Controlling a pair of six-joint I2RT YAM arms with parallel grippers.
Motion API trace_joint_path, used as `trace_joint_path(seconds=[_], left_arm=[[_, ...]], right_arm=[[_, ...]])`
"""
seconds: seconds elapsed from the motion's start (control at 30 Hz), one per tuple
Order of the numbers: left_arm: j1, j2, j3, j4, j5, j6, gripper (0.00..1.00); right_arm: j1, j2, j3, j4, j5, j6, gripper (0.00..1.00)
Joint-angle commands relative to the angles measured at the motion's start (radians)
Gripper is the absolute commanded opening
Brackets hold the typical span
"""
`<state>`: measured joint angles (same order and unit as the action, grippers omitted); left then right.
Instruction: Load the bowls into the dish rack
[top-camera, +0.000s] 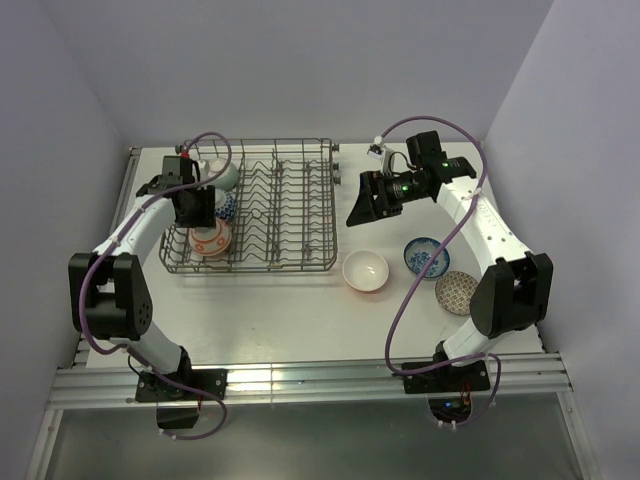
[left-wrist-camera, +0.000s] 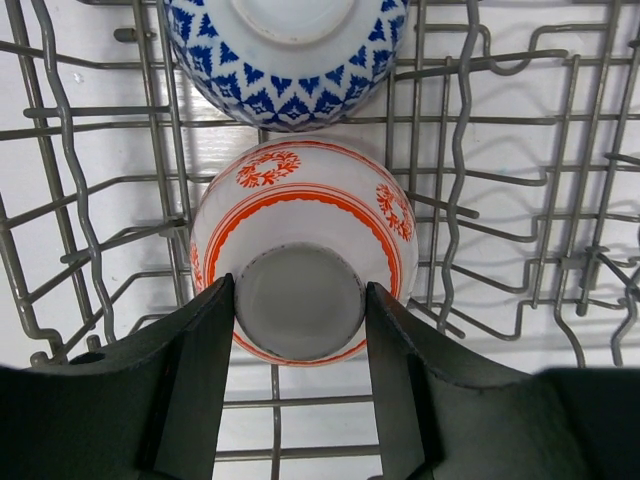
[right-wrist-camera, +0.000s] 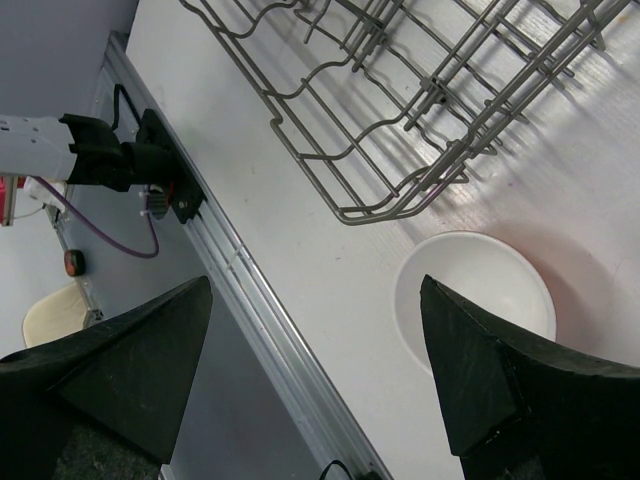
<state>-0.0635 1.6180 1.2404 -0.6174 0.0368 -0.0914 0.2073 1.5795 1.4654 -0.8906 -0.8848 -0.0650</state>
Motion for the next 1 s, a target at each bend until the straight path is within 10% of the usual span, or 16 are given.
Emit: trace_joint_path(seconds=[0.0, 0.37, 0.53, 0.67, 0.97], left_arm=[[-0.016, -0.014, -0.005, 0.079, -0.067, 0.013, 0.00], [-0.035, 0.011, -0.044, 0.123, -0.106, 0.024, 0.03], [-0.047, 0.011, -0.058, 0.127, -0.110, 0.030, 0.23], [-0.053, 0.003, -0.058, 0.119, -0.114, 0.027, 0.59], [-0.055, -0.084, 0.060, 0.012, -0.074, 0.045, 0.88]], right_arm=[[0.000, 0.007, 0.000, 0.032, -0.020, -0.013, 0.91], [0.000, 0.010, 0.001, 0.024, -0.013, -0.027, 0.93], [0.000, 0.011, 0.007, 0.012, -0.006, -0.033, 0.95], [0.000, 0.010, 0.019, -0.002, 0.000, -0.039, 0.95], [-0.031, -0.004, 0.076, -0.161, 0.044, -0.169, 0.96]])
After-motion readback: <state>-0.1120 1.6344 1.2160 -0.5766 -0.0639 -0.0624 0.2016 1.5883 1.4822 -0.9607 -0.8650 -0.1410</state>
